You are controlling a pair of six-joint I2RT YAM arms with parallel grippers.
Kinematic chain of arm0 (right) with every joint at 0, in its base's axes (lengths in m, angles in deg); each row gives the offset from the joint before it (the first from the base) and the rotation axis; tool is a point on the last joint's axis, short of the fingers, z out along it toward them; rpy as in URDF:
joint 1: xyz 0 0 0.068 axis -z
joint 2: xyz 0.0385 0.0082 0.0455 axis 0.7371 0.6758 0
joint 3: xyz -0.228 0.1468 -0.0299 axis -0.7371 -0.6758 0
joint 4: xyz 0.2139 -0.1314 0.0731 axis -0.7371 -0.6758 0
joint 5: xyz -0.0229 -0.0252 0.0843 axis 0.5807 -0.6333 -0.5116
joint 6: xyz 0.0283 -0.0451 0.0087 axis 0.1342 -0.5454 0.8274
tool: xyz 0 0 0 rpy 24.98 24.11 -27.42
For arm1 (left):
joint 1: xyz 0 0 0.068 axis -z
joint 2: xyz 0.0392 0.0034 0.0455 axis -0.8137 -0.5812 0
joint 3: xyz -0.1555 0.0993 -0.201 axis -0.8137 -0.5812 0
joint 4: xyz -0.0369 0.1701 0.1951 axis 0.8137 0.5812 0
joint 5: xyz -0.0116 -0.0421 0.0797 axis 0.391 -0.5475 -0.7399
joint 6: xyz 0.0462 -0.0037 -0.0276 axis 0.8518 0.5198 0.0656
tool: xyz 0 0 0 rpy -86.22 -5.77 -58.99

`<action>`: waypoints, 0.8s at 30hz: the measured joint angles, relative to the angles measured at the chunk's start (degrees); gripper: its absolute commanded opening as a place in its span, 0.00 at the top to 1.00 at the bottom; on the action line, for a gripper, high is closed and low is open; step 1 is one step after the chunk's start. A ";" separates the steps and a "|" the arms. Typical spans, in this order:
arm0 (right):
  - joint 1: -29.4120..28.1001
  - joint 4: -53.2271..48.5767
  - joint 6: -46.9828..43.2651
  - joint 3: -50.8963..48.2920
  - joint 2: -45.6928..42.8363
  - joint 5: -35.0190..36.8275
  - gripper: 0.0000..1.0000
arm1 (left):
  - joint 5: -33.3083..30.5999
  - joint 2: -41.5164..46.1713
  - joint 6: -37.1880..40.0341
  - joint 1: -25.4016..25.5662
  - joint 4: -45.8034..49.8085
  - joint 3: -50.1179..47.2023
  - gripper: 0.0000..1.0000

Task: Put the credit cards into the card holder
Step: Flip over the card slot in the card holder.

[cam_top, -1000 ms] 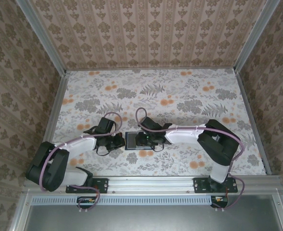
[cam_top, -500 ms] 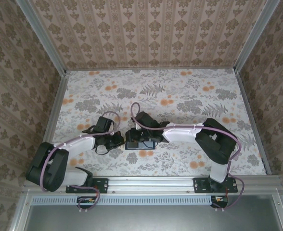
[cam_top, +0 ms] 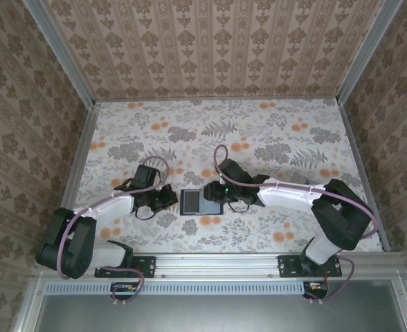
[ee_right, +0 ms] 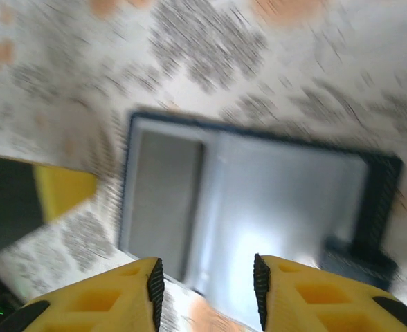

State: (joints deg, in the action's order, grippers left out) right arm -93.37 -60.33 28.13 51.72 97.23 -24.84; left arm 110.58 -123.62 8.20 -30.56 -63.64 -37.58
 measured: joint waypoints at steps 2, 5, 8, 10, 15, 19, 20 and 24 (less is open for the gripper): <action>-0.07 -1.27 0.46 -1.27 0.24 -0.09 0.53 | 0.02 -0.15 0.15 0.00 0.31 0.17 0.97; 0.00 -2.14 0.92 -1.88 0.31 -0.48 0.53 | 0.02 -0.33 0.33 0.00 0.42 0.28 0.97; 0.02 -2.27 1.03 -1.88 0.31 -0.68 0.53 | 0.02 -1.03 0.59 0.00 0.46 0.31 0.96; 0.11 -2.32 1.07 -1.88 0.35 -0.79 0.53 | 0.02 -1.44 0.63 0.00 0.61 0.31 0.96; 0.28 -1.70 1.57 -1.88 1.92 -1.99 0.53 | 0.09 -2.08 0.63 0.02 0.46 0.31 0.97; 0.28 -0.48 2.47 -1.88 3.89 -2.93 0.54 | 0.22 -2.80 0.61 0.02 0.35 0.31 0.97; 0.28 -0.13 2.60 -1.88 3.91 -3.19 0.55 | 0.24 -2.86 0.63 0.02 0.35 0.31 0.97; 0.28 0.85 2.93 -1.88 3.93 -3.61 0.62 | 0.46 -3.10 0.61 0.07 0.35 0.31 0.97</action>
State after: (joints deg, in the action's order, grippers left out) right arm -93.09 -59.48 31.06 49.84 101.16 -28.44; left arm 111.04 -126.73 8.82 -30.50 -63.29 -37.28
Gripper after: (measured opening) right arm 0.418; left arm 0.046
